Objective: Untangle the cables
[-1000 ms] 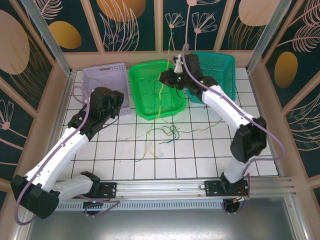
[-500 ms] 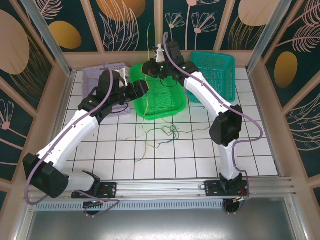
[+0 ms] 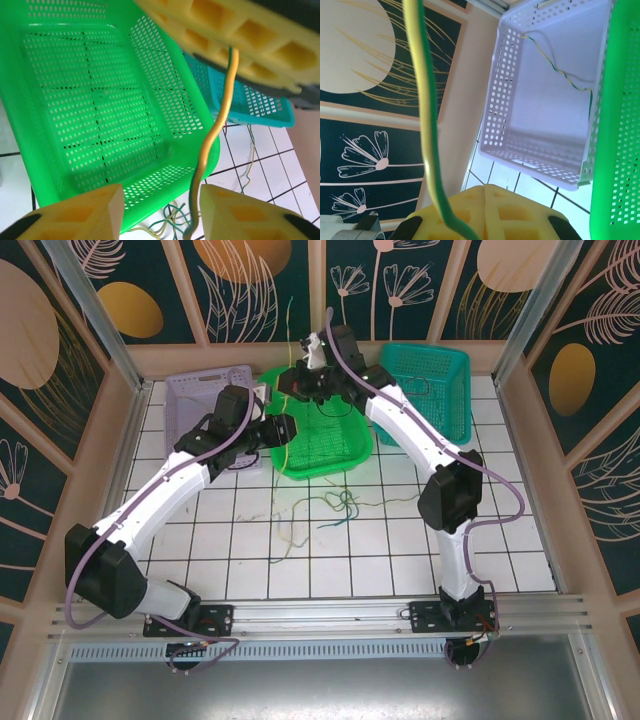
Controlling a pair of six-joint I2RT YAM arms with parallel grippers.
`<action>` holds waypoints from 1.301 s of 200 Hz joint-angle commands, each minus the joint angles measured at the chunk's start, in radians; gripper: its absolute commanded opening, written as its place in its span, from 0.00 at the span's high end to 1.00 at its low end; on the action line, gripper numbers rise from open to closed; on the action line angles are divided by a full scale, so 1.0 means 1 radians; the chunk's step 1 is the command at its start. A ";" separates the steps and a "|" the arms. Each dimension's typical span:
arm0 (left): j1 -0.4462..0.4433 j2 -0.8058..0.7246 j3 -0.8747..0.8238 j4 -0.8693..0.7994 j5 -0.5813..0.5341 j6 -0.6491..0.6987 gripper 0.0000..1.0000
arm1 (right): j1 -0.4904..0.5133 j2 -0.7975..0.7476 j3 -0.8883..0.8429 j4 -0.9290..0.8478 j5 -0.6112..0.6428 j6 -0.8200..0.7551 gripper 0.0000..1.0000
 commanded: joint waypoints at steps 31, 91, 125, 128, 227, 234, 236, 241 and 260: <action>-0.003 -0.005 -0.001 0.038 -0.026 -0.045 1.00 | 0.007 -0.019 -0.005 0.022 -0.046 0.033 1.00; 0.073 -0.027 -0.014 0.037 -0.034 -0.147 1.00 | -0.028 -0.152 -0.202 0.080 0.008 0.006 0.63; 0.126 -0.017 -0.006 0.032 -0.041 -0.200 1.00 | -0.026 -0.279 -0.393 0.158 0.071 0.022 0.50; 0.135 -0.017 -0.007 0.028 -0.048 -0.213 1.00 | -0.026 -0.294 -0.413 0.169 0.079 0.024 0.49; 0.365 0.112 0.089 0.010 -0.270 -0.428 1.00 | 0.231 -0.516 -0.816 0.294 0.265 0.062 0.42; 0.372 0.117 0.092 0.031 -0.293 -0.444 1.00 | 0.231 -0.500 -0.800 0.296 0.241 0.110 0.42; 0.373 0.119 0.093 0.038 -0.299 -0.447 1.00 | 0.231 -0.497 -0.794 0.296 0.234 0.125 0.42; 0.377 0.121 0.095 0.056 -0.309 -0.455 1.00 | 0.232 -0.485 -0.776 0.288 0.224 0.169 0.42; 0.380 0.131 0.104 0.132 -0.351 -0.499 1.00 | 0.219 -0.435 -0.717 0.261 0.169 0.386 0.42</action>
